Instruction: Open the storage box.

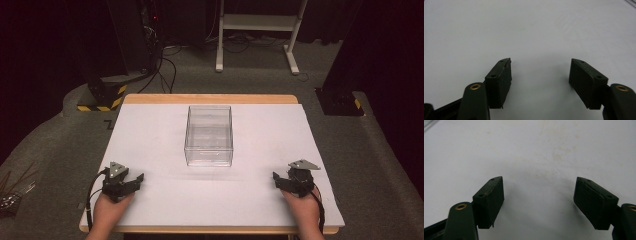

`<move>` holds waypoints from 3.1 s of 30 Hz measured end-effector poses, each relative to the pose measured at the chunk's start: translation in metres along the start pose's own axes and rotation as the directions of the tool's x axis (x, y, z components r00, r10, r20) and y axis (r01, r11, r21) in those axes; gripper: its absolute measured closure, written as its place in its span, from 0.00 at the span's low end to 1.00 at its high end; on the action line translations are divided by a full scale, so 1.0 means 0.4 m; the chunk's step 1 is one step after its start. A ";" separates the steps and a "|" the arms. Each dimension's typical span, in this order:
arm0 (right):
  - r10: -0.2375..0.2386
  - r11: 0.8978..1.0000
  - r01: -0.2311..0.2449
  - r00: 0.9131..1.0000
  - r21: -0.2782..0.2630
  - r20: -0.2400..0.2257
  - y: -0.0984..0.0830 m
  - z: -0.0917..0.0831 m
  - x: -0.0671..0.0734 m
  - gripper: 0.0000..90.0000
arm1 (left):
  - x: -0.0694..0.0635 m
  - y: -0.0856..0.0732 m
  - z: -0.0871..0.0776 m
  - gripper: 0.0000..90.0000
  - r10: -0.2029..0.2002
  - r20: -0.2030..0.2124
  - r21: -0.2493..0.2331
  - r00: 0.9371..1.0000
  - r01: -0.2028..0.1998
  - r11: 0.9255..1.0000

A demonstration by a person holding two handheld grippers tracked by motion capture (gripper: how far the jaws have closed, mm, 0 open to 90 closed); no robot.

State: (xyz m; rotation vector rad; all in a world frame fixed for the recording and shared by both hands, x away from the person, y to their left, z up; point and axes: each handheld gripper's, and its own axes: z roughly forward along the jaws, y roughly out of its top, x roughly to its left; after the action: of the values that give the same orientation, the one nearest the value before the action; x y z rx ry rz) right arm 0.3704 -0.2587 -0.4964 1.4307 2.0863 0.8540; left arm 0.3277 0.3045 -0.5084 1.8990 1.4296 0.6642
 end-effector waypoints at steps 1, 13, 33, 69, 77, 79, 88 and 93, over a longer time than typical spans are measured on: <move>-0.002 1.000 0.002 1.000 -0.005 -0.001 0.003 -0.004 0.003 0.29 | 0.000 0.000 0.000 0.39 0.000 0.000 0.001 1.000 0.000 1.000; -0.074 0.995 0.070 0.996 -0.070 -0.047 0.080 -0.026 0.064 0.38 | -0.040 0.046 -0.006 0.40 0.024 0.032 -0.018 0.999 -0.023 1.000; -0.125 0.975 0.087 0.976 -0.202 -0.179 0.100 -0.062 0.194 0.48 | -0.296 0.160 -0.031 0.41 0.125 0.251 -0.187 0.960 -0.079 0.979; -0.196 0.960 0.125 0.940 -0.251 -0.279 0.162 0.000 0.350 0.77 | -0.394 0.214 0.061 0.93 0.103 0.230 -0.269 0.968 -0.039 0.962; -0.202 0.955 0.127 0.940 -0.269 -0.275 0.170 0.004 0.363 0.83 | -0.411 0.223 0.057 0.92 0.111 0.217 -0.284 0.970 -0.046 0.958; -0.204 0.954 0.128 0.939 -0.271 -0.275 0.172 0.005 0.366 0.83 | -0.415 0.225 0.057 0.91 0.109 0.213 -0.284 0.971 -0.046 0.958; -0.203 0.953 0.127 0.941 -0.274 -0.269 0.185 0.013 0.377 0.86 | -0.416 0.230 0.073 0.87 0.110 0.218 -0.280 0.970 -0.046 0.959; -0.197 0.954 0.119 0.941 -0.274 -0.277 0.195 0.025 0.386 0.87 | -0.418 0.230 0.074 0.86 0.116 0.218 -0.281 0.969 -0.052 0.958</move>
State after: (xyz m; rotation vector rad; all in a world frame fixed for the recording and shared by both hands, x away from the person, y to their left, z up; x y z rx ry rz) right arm 0.3740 -0.0912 -0.4524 1.0325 2.1757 1.2861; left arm 0.3613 0.1207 -0.4591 1.7612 1.0561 0.6210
